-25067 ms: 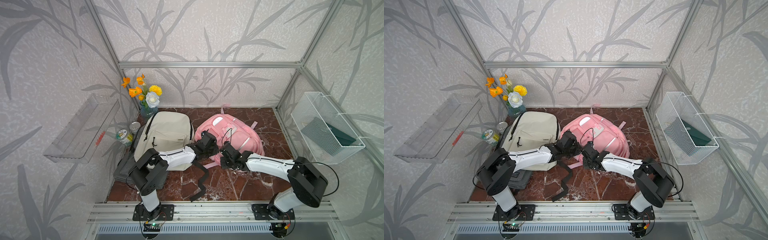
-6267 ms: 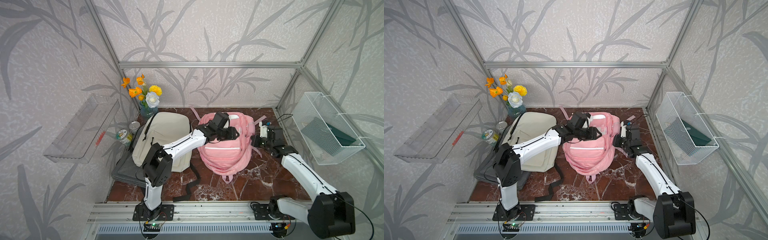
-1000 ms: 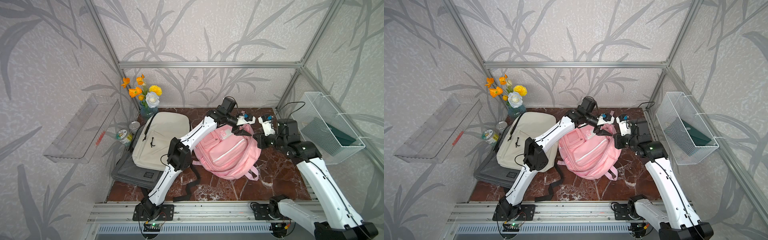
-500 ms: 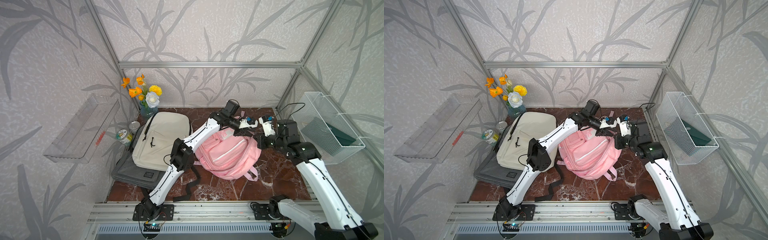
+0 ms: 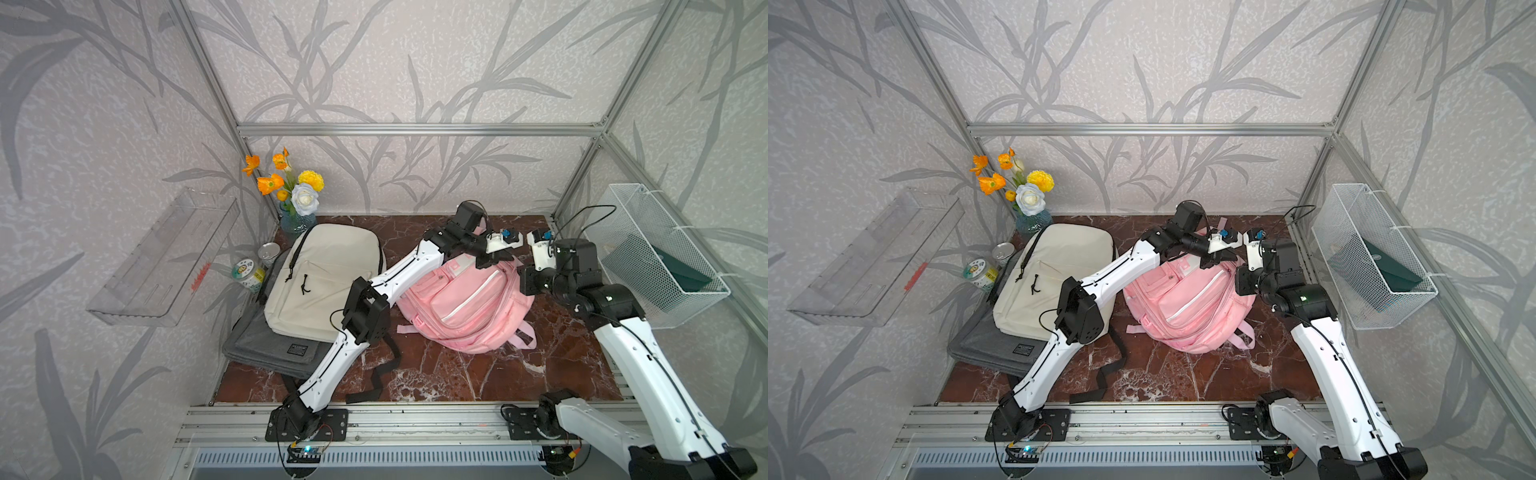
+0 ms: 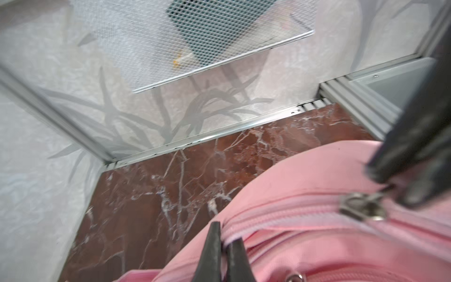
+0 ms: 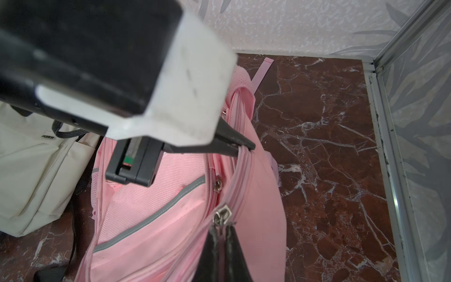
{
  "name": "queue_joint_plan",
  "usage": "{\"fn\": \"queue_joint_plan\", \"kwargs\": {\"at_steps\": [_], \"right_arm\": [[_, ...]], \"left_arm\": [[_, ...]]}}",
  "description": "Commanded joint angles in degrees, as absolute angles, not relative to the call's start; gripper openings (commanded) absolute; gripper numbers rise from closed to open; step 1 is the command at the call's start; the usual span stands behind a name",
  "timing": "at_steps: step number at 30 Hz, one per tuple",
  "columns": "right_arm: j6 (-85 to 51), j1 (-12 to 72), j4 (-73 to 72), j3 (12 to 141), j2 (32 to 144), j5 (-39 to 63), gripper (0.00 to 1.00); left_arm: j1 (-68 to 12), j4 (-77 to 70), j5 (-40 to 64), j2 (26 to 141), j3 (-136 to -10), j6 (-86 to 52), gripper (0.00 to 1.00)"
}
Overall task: Zip up the backpack
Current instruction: Zip the zipper on the backpack.
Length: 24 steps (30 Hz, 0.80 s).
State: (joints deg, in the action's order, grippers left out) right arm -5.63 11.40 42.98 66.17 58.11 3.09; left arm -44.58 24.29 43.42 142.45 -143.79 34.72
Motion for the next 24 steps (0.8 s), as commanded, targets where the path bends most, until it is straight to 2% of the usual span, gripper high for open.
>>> {"fn": "queue_joint_plan", "kwargs": {"at_steps": [1, 8, 13, 15, 19, 24], "right_arm": [[-7.12, 12.12, 47.44, 69.01, 56.24, 4.15, 0.0], [-8.09, 12.9, 50.31, 68.19, 55.39, 3.39, 0.0], [-9.53, 12.83, 50.86, 66.91, 54.24, -1.15, 0.0], [-9.8, 11.6, 50.77, 67.8, 54.12, -4.28, 0.0], [-10.63, 3.91, 48.69, 71.22, 56.03, 0.13, 0.0], [-12.76, -0.05, 45.97, 76.76, 59.91, -0.38, 0.0]], "left_arm": [[-40.88, 18.91, 23.25, 145.55, -148.94, 26.97, 0.0], [-39.59, 17.63, 10.77, 145.64, -150.36, 25.09, 0.0], [-38.08, 17.48, 6.69, 144.62, -151.07, 21.23, 0.0], [-37.9, 18.2, 6.75, 143.57, -150.85, 20.99, 0.0], [-37.95, 19.71, 8.39, 140.19, -149.26, 18.84, 0.0], [-37.9, 16.04, 13.59, 131.07, -137.43, 13.73, 0.03]]}}
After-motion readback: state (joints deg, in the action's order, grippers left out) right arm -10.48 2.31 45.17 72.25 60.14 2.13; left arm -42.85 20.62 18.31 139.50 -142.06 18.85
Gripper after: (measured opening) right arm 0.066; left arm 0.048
